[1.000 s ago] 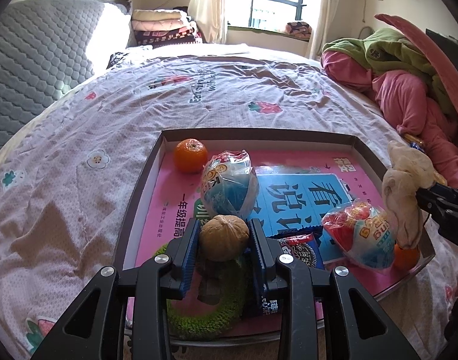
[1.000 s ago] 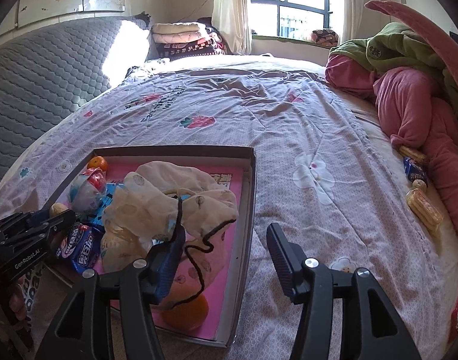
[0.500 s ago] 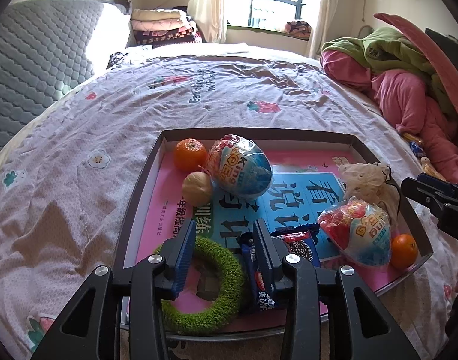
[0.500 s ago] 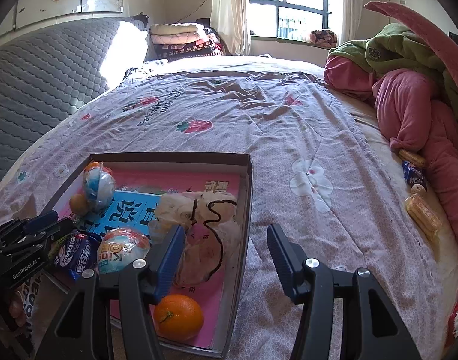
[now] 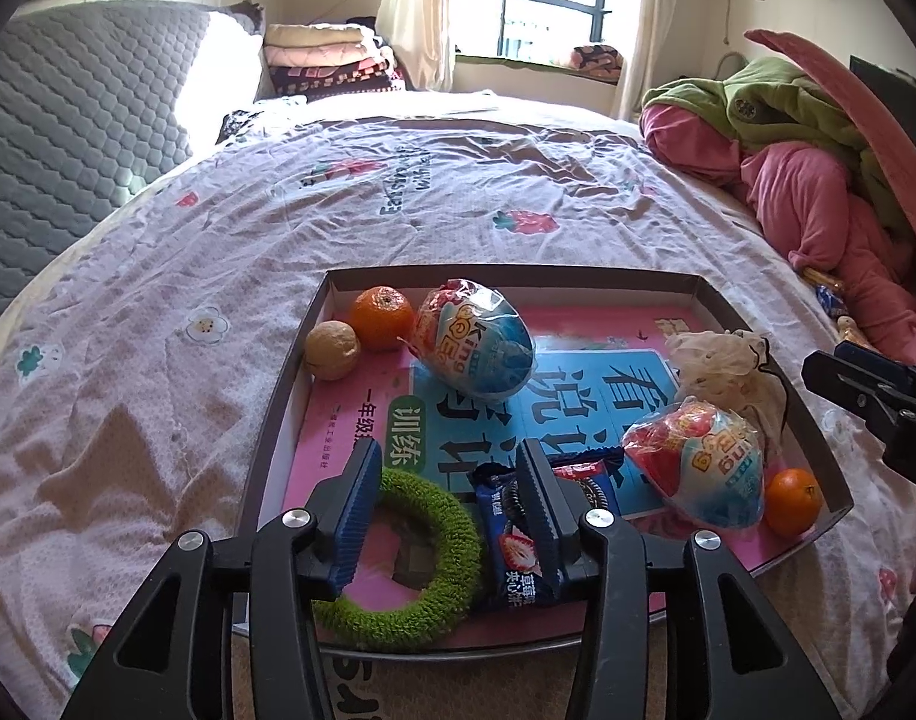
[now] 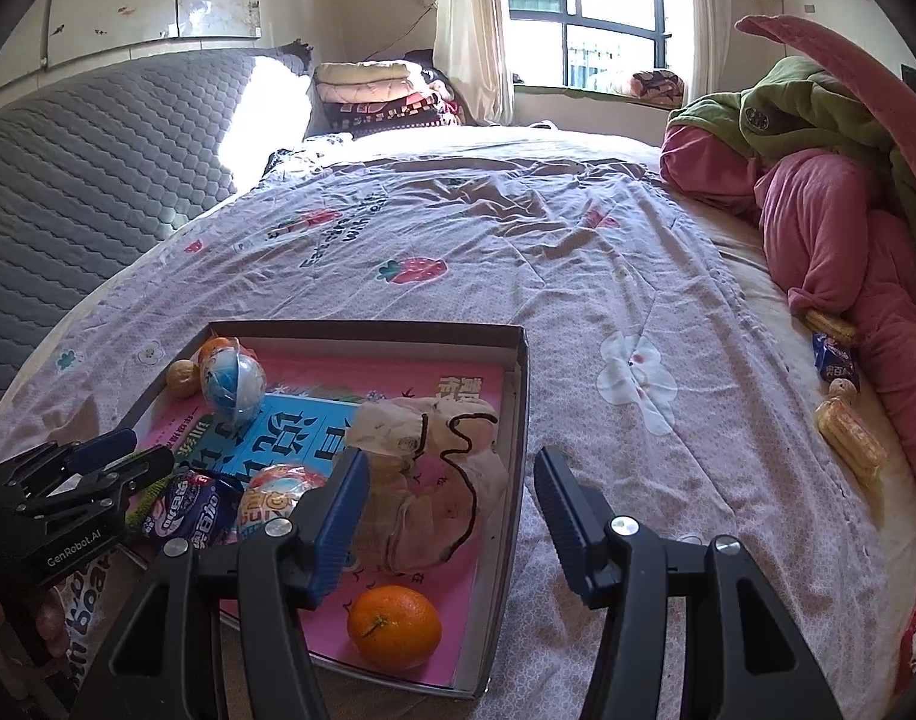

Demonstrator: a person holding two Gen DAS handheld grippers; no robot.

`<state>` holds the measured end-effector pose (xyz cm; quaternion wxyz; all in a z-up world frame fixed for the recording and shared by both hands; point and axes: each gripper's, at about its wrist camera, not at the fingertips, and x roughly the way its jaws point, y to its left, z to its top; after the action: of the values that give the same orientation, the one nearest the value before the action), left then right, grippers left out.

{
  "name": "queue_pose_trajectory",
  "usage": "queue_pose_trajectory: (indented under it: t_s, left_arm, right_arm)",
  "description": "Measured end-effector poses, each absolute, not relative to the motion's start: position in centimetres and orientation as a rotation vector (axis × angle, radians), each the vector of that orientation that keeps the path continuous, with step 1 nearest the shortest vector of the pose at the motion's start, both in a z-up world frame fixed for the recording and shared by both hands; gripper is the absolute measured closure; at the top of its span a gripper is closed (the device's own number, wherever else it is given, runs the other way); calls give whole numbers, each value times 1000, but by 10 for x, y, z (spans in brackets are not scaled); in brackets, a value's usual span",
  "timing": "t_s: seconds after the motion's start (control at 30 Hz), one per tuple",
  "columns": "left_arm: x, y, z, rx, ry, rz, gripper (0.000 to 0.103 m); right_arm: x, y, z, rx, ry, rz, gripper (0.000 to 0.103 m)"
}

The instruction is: Organize objects

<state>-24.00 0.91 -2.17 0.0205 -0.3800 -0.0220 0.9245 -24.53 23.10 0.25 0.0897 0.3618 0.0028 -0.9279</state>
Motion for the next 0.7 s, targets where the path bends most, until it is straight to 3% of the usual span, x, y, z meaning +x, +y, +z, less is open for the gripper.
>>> queue_pose_trajectory:
  t_s: [0.13, 0.23, 0.7]
  left_arm:
    - [-237, 9, -15, -1166, -67, 2880, 53]
    - [-234, 9, -10, -1158, -69, 2892, 44]
    - [-196, 12, 14, -1120, -72, 2930, 38]
  right_arm:
    - [-241, 230, 7, 1052, 7, -2759, 46]
    - [-237, 230, 11, 1034, -1, -2760, 44]
    - [-193, 216, 22, 918, 29, -2769, 33]
